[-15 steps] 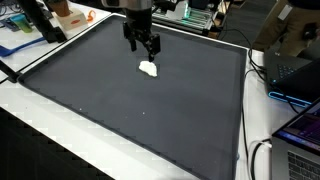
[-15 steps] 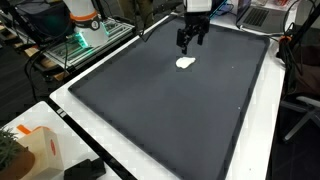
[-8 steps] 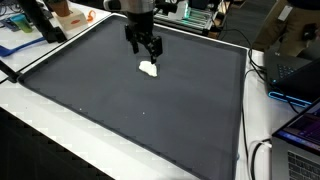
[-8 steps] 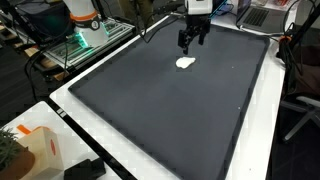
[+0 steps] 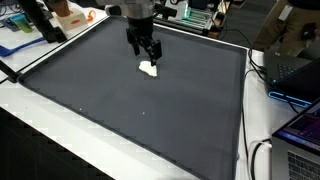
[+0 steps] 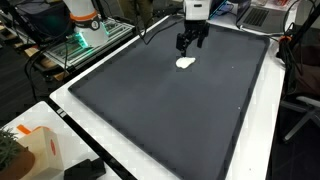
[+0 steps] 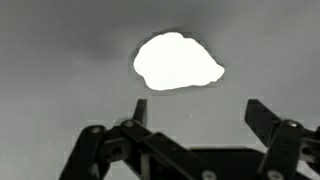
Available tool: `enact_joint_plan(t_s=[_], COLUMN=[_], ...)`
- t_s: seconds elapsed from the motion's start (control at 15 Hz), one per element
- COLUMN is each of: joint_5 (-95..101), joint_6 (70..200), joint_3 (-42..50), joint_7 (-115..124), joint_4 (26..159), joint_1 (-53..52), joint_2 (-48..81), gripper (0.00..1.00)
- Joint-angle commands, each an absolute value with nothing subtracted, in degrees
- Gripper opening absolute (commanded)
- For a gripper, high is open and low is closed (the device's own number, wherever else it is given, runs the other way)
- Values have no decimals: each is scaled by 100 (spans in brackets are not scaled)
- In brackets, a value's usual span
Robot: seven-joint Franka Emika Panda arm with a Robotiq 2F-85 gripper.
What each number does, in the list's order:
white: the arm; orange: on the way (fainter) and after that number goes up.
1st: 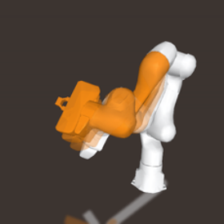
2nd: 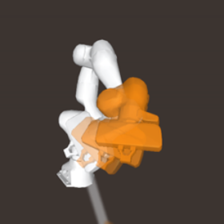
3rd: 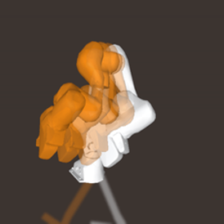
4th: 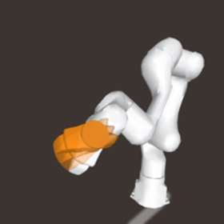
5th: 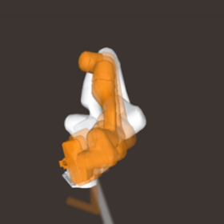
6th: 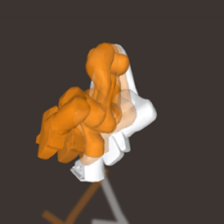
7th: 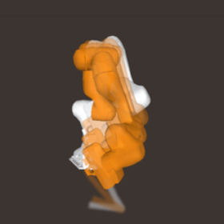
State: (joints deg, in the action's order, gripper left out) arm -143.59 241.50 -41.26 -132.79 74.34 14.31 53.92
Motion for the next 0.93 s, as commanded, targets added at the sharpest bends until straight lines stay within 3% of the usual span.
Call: enact_joint_plan(t_s=[0.0,0.33,0.87], joint_5=[-14395,-14392,-14393], joint_6=[24295,24292,24209], joint_3=[-4214,-4410,-5688], joint_7=[-13038,-13638,-15690], joint_4=[7569,7778,8897], joint_1=[1598,1728,2731], joint_2=[5608,5661,5142], gripper=[100,100,100])
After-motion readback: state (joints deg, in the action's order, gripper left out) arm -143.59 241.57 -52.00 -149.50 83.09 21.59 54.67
